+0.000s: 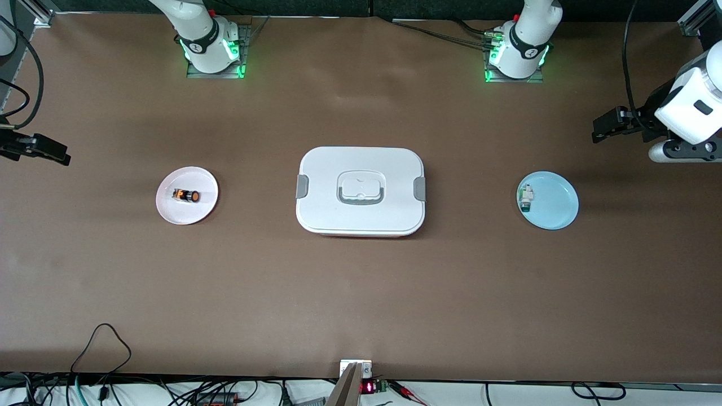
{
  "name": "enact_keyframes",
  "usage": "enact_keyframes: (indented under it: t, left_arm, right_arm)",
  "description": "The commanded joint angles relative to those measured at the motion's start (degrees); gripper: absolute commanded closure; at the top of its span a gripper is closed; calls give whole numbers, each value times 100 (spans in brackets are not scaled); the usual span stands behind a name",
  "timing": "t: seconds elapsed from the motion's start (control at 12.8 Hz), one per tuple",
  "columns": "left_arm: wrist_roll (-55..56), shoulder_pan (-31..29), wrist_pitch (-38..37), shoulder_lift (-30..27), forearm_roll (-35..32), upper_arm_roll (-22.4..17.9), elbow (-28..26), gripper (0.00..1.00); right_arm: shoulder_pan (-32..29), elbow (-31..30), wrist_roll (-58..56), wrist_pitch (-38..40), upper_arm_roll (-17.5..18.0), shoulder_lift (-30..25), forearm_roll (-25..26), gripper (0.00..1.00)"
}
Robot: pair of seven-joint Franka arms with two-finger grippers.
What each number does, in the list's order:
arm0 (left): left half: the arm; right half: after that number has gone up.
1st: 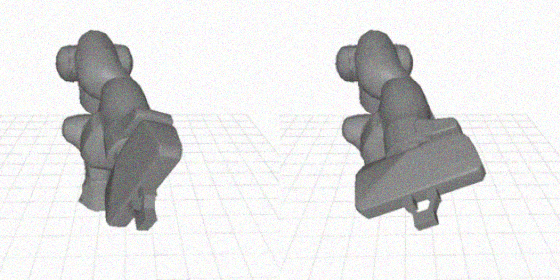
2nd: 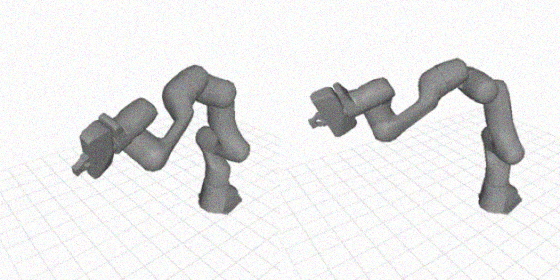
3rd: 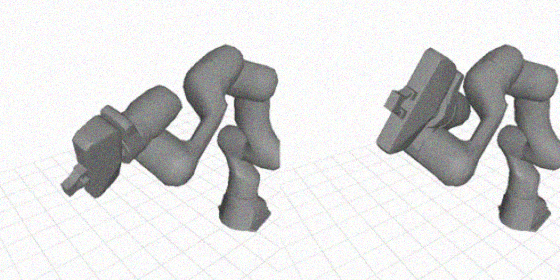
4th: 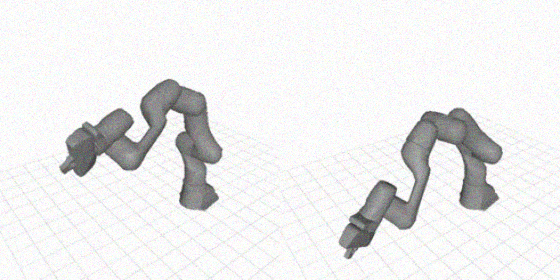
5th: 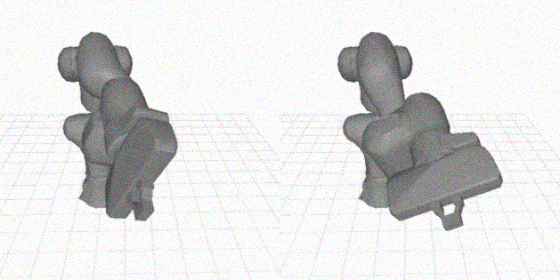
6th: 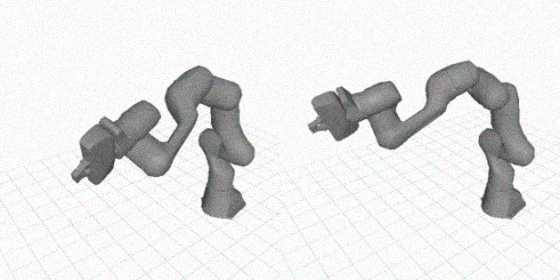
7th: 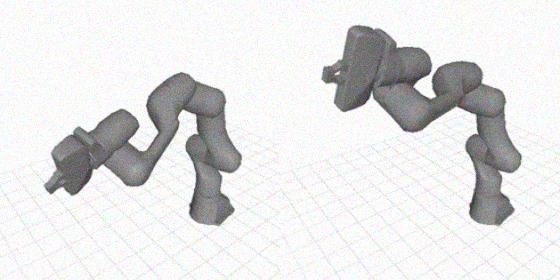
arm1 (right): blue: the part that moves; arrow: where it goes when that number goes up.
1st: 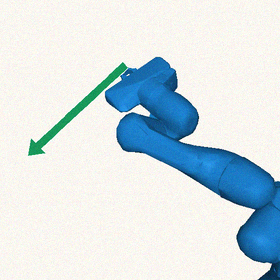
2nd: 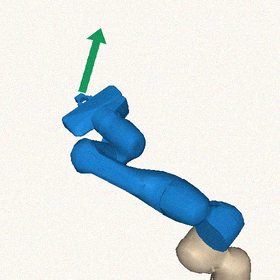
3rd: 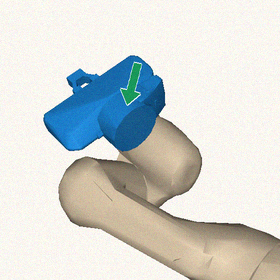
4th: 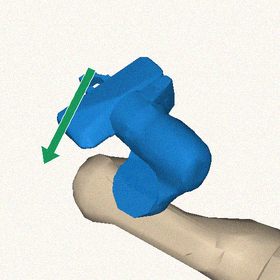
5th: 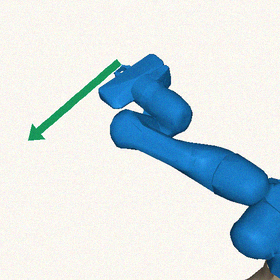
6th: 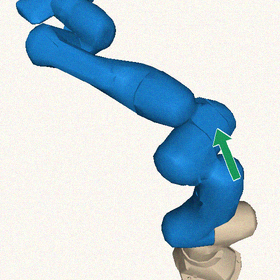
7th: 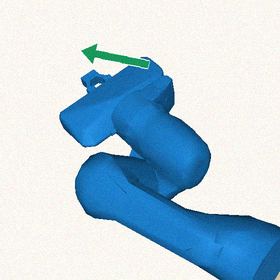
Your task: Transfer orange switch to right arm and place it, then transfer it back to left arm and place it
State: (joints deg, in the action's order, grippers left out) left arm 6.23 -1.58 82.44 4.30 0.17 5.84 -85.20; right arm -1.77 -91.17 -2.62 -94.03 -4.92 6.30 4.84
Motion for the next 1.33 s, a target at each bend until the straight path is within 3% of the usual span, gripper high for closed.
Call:
enact_keyframes:
  t: [0.0,0.16,0.39,1.25]
  left_arm:
    - [-149,-27,-18,-35,-34,14,30,0]
    - [-149,-35,-18,-35,-34,14,39,0]
    - [-149,-62,-26,-35,-34,14,39,0]
    - [-149,-53,-27,-26,-25,14,30,0]
  right_arm:
    - [1,-724,268,-333,61,-522,18,0]
    - [1,-1164,534,-624,61,-830,0,0]
    - [-8,-1236,544,-546,53,-981,-27,0]
    - [132,-605,368,-11,61,-858,-44,0]
